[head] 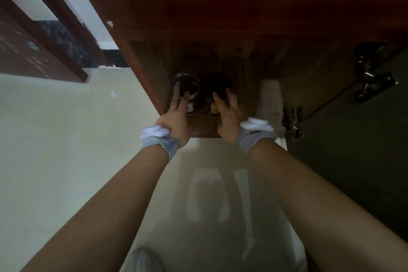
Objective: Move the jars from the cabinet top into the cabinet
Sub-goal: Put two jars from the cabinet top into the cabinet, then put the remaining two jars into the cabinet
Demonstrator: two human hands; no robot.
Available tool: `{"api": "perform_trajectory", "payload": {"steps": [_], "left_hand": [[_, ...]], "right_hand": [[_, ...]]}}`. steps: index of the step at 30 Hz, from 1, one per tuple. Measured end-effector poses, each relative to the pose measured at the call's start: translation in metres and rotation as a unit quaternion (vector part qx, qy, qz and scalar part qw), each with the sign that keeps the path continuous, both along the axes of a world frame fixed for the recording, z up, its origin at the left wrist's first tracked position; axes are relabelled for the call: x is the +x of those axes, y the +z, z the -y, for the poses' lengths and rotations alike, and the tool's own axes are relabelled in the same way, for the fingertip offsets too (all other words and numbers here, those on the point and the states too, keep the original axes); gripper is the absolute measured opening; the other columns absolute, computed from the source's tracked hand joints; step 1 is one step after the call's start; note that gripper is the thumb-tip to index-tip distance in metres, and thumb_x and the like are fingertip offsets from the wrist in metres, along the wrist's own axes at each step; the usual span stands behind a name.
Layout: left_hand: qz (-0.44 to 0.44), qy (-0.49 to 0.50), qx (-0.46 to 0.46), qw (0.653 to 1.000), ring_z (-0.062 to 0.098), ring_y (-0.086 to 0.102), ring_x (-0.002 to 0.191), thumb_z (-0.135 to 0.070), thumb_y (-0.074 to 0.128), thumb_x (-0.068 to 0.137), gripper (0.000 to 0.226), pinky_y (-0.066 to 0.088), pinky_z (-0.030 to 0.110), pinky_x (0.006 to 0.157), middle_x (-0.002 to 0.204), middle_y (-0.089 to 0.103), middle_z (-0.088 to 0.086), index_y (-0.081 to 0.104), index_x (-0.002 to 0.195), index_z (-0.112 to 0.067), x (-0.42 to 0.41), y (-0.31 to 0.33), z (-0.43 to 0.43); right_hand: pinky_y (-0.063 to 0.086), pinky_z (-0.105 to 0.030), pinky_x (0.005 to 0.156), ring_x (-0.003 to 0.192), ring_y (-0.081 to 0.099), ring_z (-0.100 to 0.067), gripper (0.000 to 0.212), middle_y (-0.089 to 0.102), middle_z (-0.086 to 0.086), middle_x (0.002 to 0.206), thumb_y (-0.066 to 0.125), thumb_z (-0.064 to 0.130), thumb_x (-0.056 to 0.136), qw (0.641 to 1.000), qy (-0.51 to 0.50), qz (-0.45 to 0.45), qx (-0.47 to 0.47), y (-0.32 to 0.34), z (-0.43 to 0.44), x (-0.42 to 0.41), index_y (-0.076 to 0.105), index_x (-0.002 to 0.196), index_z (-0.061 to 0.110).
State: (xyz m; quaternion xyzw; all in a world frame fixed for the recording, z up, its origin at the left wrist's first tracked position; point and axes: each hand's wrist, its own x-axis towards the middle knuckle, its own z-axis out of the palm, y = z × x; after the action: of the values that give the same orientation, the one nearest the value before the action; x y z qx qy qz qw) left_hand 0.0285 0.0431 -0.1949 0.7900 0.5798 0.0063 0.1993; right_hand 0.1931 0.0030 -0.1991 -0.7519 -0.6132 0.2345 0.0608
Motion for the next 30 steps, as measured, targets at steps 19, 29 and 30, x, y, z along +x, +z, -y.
{"api": "perform_trajectory", "payload": {"steps": [19, 29, 30], "left_hand": [[0.145, -0.033, 0.206, 0.967, 0.039, 0.058, 0.092, -0.028, 0.044, 0.102, 0.023, 0.050, 0.045, 0.075, 0.098, 0.062, 0.017, 0.057, 0.095, -0.010, -0.028, 0.184, 0.060], [0.225, -0.004, 0.304, 0.926, 0.030, 0.058, 0.106, -0.028, 0.052, 0.098, 0.022, 0.050, 0.043, 0.088, 0.114, 0.063, 0.008, 0.060, 0.114, -0.015, -0.043, 0.346, 0.082], [0.244, 0.001, 0.307, 0.920, 0.030, 0.059, 0.106, -0.028, 0.052, 0.098, 0.023, 0.050, 0.043, 0.088, 0.115, 0.064, 0.008, 0.059, 0.115, -0.015, -0.042, 0.358, 0.080]], "right_hand": [[0.036, -0.031, 0.057, 0.070, 0.061, -0.030, 0.036, 0.058, 0.000, 0.073, 0.042, 0.042, 0.101, 0.970, -0.074, 0.080, 0.218, 0.212, 0.093, 0.016, 0.060, 0.081, 0.018], [0.045, -0.034, 0.068, 0.087, 0.062, -0.027, 0.025, 0.063, -0.001, 0.096, 0.048, 0.040, 0.100, 0.913, -0.061, 0.085, 0.394, 0.366, 0.133, 0.018, 0.064, 0.099, 0.022], [0.045, -0.034, 0.068, 0.087, 0.062, -0.028, 0.024, 0.063, -0.001, 0.096, 0.048, 0.039, 0.100, 0.909, -0.059, 0.080, 0.404, 0.375, 0.132, 0.019, 0.063, 0.099, 0.021]]}}
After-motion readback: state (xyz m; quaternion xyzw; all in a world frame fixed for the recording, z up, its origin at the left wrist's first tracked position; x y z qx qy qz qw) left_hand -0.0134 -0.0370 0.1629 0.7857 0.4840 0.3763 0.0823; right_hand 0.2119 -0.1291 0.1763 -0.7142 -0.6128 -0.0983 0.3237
